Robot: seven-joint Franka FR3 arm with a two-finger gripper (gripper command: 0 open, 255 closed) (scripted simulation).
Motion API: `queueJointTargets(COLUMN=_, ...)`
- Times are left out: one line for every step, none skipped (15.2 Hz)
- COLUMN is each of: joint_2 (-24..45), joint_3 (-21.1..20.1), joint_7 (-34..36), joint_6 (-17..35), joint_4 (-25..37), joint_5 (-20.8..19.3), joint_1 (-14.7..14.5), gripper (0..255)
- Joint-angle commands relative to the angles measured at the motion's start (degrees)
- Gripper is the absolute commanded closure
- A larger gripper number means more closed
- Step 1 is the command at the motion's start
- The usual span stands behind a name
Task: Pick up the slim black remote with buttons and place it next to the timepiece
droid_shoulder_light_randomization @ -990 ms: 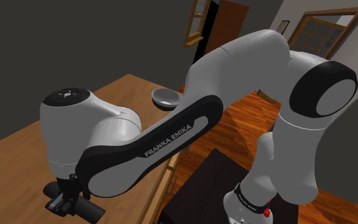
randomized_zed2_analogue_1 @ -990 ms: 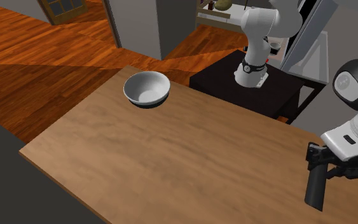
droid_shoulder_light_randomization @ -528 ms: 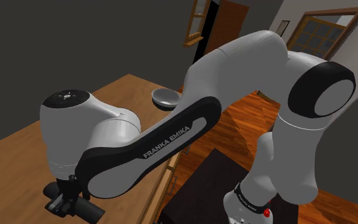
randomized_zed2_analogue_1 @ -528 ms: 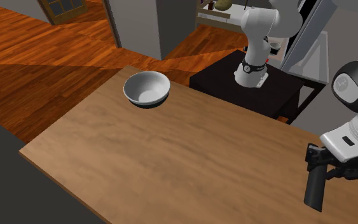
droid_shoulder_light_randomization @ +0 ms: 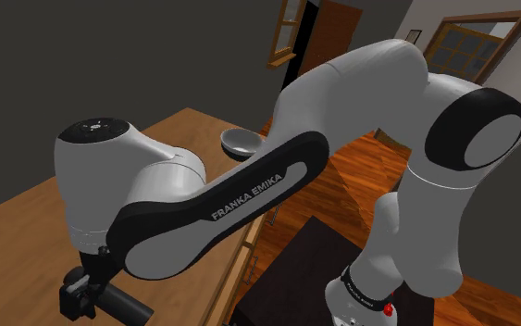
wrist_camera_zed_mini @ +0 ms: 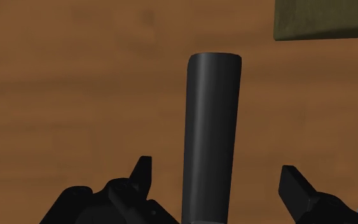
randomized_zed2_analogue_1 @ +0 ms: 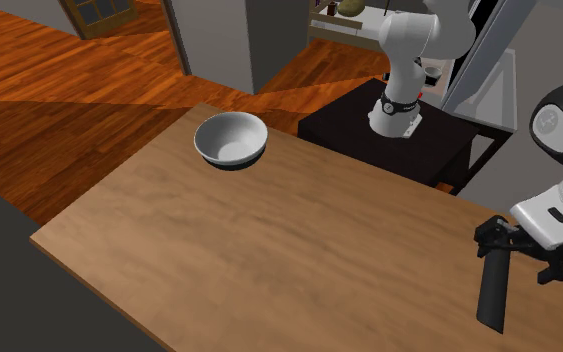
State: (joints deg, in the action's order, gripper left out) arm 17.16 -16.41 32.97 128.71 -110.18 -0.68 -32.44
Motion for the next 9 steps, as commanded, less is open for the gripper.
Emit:
queueJointTargets(joint_2=-1.8, joint_3=-0.2, joint_7=-0.4, joint_6=-2.7, joint_4=0.9, joint_5=0.6, joint_1=0.3, gripper=0)
queueJointTargets(joint_2=-2.6, joint_3=-0.2, joint_7=-0.5, joint_6=-4.0, joint_4=1.5, joint_5=0.8, joint_1=0.5, gripper=0)
queueJointTargets(joint_2=-2.6, joint_3=-0.2, joint_7=-0.5, joint_6=-4.0, joint_4=1.5, joint_5=0.8, joint_1=0.5, gripper=0)
queueJointTargets(joint_2=-2.6, joint_3=-0.2, joint_7=-0.5, joint_6=-4.0, joint_4=1.4, joint_5=0.8, joint_1=0.5, gripper=0)
queueJointTargets(joint_2=-2.6, joint_3=-0.2, joint_7=-0.5, joint_6=-4.0, joint_4=1.5, joint_5=0.8, joint_1=0.5, gripper=0)
queueJointTargets(joint_2=-2.6, joint_3=-0.2, joint_7=-0.5, joint_6=-4.0, joint_4=1.5, joint_5=0.8, joint_1=0.5, gripper=0)
queueJointTargets(joint_2=-2.6, joint_3=-0.2, joint_7=-0.5, joint_6=-4.0, joint_4=1.5, joint_5=0.8, joint_1=0.5, gripper=0)
queueJointTargets(joint_2=-2.6, joint_3=-0.2, joint_7=-0.5, joint_6=-4.0, joint_4=1.5, joint_5=0.8, joint_1=0.5, gripper=0)
queueJointTargets(joint_2=-2.6, joint_3=-0.2, joint_7=-0.5, joint_6=-4.0, joint_4=1.5, joint_5=0.8, joint_1=0.5, gripper=0)
